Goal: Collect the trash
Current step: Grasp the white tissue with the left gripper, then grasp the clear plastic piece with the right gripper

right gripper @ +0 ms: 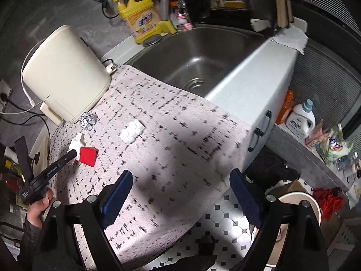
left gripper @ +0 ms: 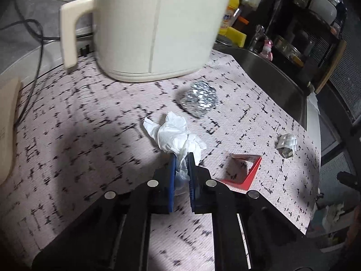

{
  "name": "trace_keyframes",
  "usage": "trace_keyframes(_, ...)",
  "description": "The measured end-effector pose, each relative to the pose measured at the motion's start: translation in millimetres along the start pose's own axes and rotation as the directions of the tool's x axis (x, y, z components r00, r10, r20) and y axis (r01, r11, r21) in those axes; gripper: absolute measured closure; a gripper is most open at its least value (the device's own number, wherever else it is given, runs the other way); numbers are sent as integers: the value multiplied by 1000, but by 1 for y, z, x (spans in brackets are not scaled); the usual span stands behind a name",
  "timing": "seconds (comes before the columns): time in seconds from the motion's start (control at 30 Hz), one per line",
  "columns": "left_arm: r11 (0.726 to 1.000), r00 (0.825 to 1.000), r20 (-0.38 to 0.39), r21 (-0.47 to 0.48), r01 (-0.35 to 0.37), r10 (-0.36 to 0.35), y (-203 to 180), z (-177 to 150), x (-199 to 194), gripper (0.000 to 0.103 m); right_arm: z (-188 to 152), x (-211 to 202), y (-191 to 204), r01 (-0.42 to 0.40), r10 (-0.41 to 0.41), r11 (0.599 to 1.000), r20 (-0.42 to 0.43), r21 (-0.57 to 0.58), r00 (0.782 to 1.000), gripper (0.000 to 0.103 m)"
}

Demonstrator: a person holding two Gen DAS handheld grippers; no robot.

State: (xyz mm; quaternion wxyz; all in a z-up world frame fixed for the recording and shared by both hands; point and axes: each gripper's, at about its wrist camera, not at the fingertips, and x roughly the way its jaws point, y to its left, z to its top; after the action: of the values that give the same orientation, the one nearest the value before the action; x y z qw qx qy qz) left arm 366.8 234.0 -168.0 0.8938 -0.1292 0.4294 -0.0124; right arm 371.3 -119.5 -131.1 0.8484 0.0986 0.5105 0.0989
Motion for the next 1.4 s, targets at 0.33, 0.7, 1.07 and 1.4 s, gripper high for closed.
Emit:
trace_keyframes(0.33, 984, 995, 50, -155, -83, 92, 64, -32, -56, 92, 22, 43, 58, -24, 19, 983, -32, -180, 999, 25)
trace_keyframes(0.7, 932, 968, 104, -311, -187, 229, 105, -88, -135, 92, 35, 94, 110, 5, -16, 914, -25, -406, 1000, 32)
trace_keyframes(1.07, 879, 931, 117, -387, -278, 346, 95, -132, -193, 92, 20, 84, 129, -107, 86, 871, -65, -480, 994, 62)
trace_keyframes(1.4, 885, 925, 128, -362, -292, 357, 33, -152, -212, 92, -13, 25, 92, -195, 171, 851, -94, -488, 981, 62)
